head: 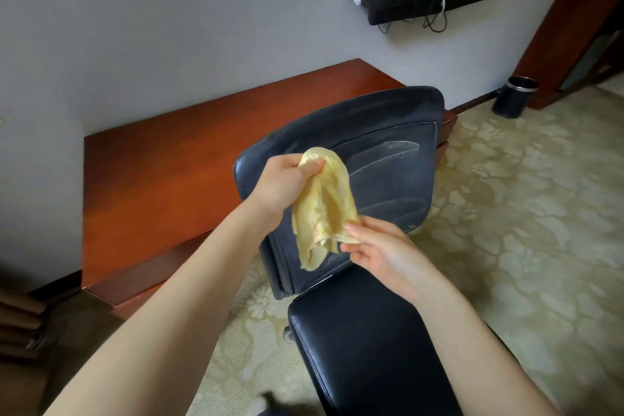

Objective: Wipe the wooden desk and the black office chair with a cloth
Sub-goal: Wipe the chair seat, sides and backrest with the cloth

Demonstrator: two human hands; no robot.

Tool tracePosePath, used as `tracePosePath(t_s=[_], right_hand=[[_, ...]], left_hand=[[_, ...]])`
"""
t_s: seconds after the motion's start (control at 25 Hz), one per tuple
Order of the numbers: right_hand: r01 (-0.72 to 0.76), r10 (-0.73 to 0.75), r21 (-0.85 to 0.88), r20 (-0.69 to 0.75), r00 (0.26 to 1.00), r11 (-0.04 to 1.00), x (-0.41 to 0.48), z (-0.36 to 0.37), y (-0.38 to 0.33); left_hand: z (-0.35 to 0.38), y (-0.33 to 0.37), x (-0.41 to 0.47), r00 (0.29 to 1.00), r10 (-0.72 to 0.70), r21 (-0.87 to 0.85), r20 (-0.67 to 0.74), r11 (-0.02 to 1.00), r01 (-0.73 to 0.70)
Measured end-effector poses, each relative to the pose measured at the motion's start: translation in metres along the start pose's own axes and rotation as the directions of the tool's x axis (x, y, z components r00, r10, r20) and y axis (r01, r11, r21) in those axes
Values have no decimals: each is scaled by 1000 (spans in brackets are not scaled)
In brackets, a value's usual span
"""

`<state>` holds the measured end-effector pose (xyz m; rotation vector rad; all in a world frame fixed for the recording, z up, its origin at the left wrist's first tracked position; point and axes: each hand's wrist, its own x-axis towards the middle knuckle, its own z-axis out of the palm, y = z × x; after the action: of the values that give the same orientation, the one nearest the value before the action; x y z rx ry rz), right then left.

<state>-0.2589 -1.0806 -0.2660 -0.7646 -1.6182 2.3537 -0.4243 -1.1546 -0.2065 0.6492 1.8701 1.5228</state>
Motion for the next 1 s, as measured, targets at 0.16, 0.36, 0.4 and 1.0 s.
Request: tracePosePath(t_s=[0.16, 0.36, 0.4, 1.0], right_hand=[[135, -106, 182, -163, 981, 974, 10, -9, -13], [262, -204, 53, -486, 850, 964, 32, 9, -47], [273, -217, 14, -570, 792, 962, 39, 18, -52], [368, -397, -185, -631, 666, 911, 73, 82, -48]], left_hand=[[4, -5, 28, 991, 113, 318, 76, 939, -131], [3, -15, 48, 901, 309, 418, 305, 806, -419], [1, -17, 47, 842, 414, 371, 345, 764, -528], [-50, -2, 89, 741, 265, -76, 617, 957, -279]])
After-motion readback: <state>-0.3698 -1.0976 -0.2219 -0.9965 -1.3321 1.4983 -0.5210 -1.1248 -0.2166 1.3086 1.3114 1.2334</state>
